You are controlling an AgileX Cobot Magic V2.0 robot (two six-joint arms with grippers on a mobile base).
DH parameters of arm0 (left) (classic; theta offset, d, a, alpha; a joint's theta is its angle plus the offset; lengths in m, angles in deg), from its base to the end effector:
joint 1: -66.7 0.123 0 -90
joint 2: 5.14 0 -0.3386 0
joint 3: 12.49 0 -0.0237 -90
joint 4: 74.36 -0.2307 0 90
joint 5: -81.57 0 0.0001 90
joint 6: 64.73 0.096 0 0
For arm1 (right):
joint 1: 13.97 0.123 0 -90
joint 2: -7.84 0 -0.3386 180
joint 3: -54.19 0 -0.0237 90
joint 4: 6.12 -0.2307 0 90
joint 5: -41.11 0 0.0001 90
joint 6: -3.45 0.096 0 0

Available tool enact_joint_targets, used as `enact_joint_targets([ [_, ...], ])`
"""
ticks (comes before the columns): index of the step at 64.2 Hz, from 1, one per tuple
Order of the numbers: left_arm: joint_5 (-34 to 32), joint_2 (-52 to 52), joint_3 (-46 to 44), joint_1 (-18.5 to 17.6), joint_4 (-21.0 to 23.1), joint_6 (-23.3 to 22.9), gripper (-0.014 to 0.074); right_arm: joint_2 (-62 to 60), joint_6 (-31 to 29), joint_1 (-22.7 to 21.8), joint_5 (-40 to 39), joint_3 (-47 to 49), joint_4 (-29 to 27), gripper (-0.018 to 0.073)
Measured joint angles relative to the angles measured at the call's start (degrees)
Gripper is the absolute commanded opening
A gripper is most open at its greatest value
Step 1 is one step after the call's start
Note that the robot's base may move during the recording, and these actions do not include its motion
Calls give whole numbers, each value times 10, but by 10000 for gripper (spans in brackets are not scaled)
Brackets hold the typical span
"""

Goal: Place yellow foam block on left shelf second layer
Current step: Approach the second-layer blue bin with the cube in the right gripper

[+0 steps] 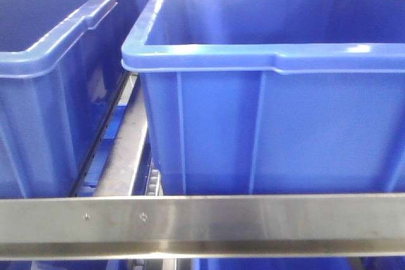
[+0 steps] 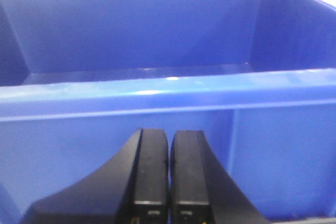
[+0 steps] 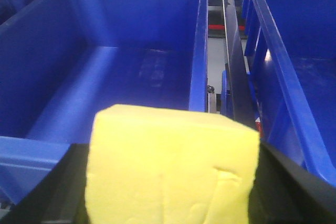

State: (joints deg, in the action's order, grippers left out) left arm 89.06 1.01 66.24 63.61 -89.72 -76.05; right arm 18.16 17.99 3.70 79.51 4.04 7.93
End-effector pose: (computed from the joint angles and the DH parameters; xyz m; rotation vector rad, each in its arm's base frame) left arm -0.0129 0.0040 0.1998 0.0715 1.6061 0.0389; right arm -0.0434 -0.0290 0.3046 -0.0998 1.7085 0.1445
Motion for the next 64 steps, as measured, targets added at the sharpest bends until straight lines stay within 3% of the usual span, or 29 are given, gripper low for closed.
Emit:
enact_joint_targets([
  [48, 0, 0, 0, 0, 0, 0, 137, 1, 0, 0, -1, 0, 0, 327],
  [64, 0, 0, 0, 0, 0, 0, 137, 118, -1, 0, 1, 95, -13, 327],
])
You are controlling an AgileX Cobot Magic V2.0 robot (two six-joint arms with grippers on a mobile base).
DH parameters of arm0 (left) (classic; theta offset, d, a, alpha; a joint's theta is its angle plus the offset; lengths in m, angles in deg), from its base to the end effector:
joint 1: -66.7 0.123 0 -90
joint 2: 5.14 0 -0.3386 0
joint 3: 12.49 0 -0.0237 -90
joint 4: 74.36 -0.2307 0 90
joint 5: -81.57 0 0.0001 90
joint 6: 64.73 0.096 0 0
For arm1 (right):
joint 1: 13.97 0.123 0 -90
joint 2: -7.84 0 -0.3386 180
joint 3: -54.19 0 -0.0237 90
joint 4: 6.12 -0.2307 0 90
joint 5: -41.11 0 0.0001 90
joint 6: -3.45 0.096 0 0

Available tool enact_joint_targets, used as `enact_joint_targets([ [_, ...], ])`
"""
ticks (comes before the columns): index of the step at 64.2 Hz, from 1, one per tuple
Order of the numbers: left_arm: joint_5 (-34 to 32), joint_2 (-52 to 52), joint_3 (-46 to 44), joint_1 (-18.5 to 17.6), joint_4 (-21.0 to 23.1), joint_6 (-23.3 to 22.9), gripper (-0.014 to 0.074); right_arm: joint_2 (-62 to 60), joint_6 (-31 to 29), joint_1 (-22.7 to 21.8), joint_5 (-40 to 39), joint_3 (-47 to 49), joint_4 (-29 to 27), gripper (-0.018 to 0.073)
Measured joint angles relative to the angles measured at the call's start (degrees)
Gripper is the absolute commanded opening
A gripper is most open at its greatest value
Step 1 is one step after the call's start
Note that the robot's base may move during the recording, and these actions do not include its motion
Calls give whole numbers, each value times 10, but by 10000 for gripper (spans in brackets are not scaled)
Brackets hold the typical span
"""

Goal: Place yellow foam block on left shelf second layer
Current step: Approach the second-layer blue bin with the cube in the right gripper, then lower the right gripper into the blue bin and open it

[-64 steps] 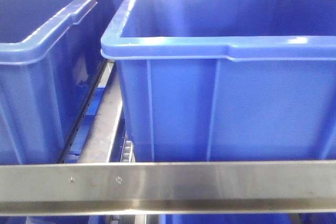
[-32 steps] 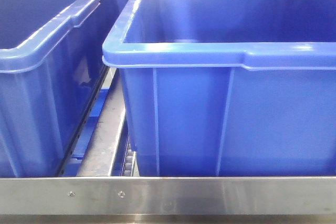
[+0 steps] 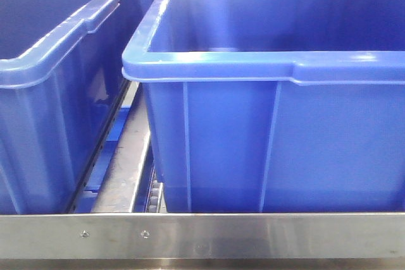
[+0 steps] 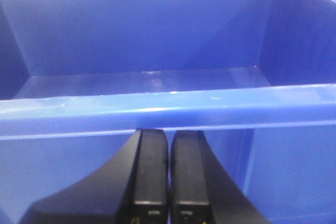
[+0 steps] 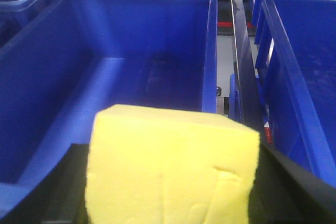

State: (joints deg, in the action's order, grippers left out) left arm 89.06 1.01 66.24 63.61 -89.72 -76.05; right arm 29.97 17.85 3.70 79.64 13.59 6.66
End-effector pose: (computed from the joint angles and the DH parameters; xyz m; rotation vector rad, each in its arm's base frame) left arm -0.0129 0.0040 0.1998 0.0715 1.6061 0.0389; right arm -0.0208 -0.0205 0.3598 -0.1034 1.7530 0.1589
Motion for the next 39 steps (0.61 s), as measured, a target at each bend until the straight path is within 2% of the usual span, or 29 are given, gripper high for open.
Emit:
enact_joint_targets([
  [9, 0, 0, 0, 0, 0, 0, 137, 132, -26, 0, -1, 83, -7, 327],
  [20, 0, 0, 0, 0, 0, 0, 137, 315, -85, 10, 10, 187, -49, 327],
  [39, 0, 0, 0, 0, 0, 0, 137, 578, -102, 37, 16, 289, -61, 327],
])
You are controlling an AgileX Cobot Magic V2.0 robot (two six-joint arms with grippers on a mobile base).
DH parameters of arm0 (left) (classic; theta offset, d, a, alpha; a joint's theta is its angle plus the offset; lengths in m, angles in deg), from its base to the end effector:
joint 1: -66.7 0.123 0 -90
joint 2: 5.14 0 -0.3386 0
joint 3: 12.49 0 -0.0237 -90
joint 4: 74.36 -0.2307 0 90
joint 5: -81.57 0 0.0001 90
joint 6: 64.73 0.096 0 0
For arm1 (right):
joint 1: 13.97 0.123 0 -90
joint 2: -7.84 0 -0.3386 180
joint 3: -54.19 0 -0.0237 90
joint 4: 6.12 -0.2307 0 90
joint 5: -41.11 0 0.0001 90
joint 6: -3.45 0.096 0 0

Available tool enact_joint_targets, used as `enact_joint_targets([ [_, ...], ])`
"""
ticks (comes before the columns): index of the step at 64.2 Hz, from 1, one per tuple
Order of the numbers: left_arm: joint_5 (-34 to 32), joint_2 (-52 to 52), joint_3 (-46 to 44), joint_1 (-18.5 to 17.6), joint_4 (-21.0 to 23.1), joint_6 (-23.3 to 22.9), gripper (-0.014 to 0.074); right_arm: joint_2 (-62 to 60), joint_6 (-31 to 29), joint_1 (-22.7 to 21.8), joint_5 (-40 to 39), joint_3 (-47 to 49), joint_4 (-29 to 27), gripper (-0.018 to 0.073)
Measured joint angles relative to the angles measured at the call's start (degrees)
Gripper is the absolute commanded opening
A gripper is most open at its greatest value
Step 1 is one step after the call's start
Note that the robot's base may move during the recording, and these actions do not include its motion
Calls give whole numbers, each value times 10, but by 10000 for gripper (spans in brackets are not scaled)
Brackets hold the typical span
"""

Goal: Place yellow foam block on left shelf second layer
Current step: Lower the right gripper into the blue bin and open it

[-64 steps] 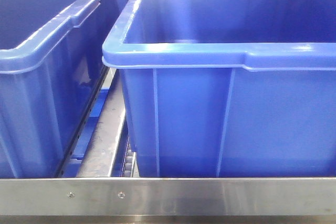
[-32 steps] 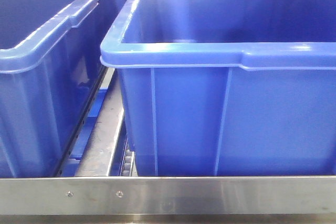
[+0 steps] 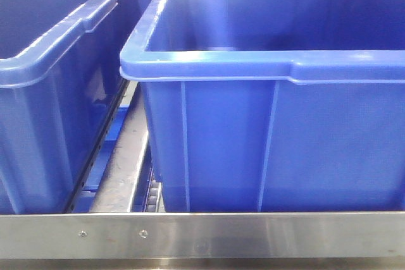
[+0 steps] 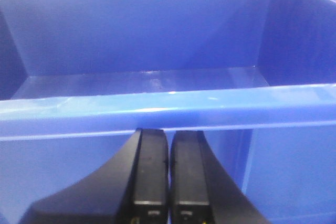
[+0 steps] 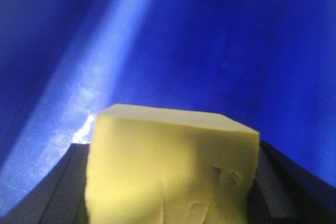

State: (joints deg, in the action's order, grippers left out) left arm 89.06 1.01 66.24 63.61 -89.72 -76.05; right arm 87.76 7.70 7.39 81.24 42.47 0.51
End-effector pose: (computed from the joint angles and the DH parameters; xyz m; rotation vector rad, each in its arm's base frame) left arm -0.0129 0.0040 0.1998 0.0715 1.6061 0.0389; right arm 0.2294 0.0821 0.4099 -0.4040 2.2603 0.0998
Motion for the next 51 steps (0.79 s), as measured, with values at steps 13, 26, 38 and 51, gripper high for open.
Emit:
enact_joint_targets([
  [13, 0, 0, 0, 0, 0, 0, 137, 142, 0, 1, -29, 39, 0, 327],
  [26, 0, 0, 0, 0, 0, 0, 137, 247, -1, 1, -61, 60, 0, 327],
  [38, 0, 0, 0, 0, 0, 0, 137, 288, -1, 1, -70, 62, 0, 357],
  [51, 0, 0, 0, 0, 0, 0, 137, 289, -1, 1, -69, 67, -3, 639],
])
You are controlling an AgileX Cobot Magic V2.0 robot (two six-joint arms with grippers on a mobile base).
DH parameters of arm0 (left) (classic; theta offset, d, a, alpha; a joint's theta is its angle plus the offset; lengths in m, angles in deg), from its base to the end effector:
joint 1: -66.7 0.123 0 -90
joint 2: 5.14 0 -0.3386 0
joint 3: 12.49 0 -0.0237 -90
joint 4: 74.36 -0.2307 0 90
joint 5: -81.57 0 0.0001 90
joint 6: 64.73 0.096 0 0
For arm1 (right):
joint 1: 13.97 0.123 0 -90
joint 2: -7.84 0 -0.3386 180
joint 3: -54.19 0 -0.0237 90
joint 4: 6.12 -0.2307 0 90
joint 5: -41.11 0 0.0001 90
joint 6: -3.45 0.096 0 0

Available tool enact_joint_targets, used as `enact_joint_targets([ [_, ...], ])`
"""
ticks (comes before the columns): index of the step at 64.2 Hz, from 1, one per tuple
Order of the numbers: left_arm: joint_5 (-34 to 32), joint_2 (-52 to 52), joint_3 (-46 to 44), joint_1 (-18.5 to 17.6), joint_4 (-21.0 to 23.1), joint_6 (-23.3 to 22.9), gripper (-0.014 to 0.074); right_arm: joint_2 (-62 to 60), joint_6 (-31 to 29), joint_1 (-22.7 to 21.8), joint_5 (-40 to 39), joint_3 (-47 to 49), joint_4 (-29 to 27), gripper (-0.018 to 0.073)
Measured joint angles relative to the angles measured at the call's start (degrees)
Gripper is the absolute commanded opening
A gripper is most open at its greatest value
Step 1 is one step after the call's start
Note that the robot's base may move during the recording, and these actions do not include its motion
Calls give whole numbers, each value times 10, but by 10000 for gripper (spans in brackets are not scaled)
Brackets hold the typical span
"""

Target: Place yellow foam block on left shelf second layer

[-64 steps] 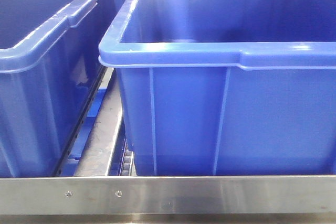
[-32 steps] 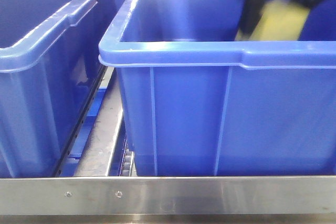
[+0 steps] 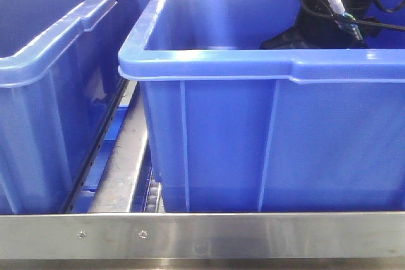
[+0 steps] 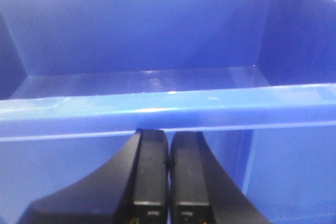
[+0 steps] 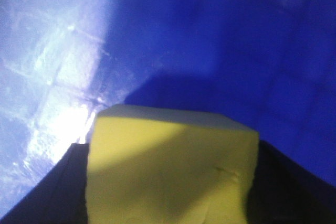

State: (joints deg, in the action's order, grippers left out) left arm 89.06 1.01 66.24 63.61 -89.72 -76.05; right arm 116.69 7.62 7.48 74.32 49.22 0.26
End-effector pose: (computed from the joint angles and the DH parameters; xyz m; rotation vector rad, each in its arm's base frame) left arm -0.0129 0.0040 0.1998 0.0715 1.6061 0.0389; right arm 0.3580 0.1344 0.2917 -0.4797 2.5162 0.0573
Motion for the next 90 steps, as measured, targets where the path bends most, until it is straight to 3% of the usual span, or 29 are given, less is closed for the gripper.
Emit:
enact_joint_targets([
  [21, 0, 0, 0, 0, 0, 0, 137, -11, 0, 0, 31, 29, -4, 606],
  [26, 0, 0, 0, 0, 0, 0, 137, -28, 0, 0, 31, 30, -6, 557],
  [32, 0, 0, 0, 0, 0, 0, 137, -55, 0, 0, 31, 26, -8, 427],
  [41, 0, 0, 0, 0, 0, 0, 137, -117, 0, 0, 31, -2, -8, 141],
  [46, 0, 0, 0, 0, 0, 0, 137, -154, 0, 0, 31, -31, -8, 41],
  [90, 0, 0, 0, 0, 0, 0, 137, -588, 0, 0, -90, -397, -19, 55],
])
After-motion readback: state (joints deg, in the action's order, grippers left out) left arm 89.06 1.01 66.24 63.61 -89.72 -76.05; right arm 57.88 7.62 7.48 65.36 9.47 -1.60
